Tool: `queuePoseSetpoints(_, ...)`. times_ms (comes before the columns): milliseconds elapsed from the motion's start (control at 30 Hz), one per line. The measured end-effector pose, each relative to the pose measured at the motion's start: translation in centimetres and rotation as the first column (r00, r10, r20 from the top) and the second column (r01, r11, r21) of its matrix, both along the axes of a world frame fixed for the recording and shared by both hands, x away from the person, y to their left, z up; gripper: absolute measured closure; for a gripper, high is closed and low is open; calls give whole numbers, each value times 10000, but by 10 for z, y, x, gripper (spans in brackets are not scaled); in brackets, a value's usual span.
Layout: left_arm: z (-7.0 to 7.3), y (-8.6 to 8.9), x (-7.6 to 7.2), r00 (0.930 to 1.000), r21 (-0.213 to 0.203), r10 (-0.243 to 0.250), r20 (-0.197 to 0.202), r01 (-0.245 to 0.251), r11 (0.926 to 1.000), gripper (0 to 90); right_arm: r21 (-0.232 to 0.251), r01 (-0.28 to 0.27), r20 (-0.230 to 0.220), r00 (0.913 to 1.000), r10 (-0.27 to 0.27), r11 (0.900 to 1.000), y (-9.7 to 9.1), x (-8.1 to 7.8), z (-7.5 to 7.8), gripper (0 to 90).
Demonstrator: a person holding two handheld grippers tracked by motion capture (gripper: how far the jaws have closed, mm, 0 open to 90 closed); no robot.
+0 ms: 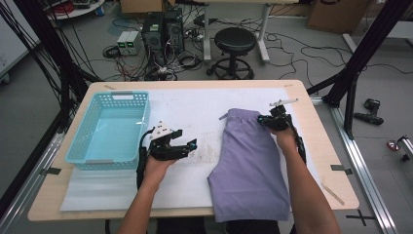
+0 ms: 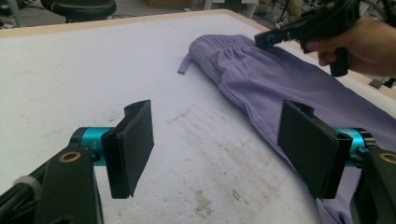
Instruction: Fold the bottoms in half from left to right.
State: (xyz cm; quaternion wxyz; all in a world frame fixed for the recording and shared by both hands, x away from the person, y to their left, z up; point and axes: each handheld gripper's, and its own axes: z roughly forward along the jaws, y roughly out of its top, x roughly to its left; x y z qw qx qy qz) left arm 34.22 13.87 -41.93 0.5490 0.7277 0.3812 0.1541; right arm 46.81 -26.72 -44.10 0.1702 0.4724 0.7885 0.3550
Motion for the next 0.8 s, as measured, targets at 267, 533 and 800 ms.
queuePoseSetpoints(267, -2, -5, -2, 10000, -198, -16, 11, 17, 9998, 273, -716, 782, 456, 9961, -751, 9944, 1, 8, -13, 822)
queuePoseSetpoints(533, -1, -1, -2, 9999, -213, 86, 98, -84, 9997, 272, 373, 761, 1357, 9875, -805, 9964, -28, -17, 22, 778)
queuePoseSetpoints(800, 0, -2, -3, 9999, -314, 67, 127, -63, 9995, 273, -93, -971, 123, 9952, 972, 9952, -19, -32, 8, 850)
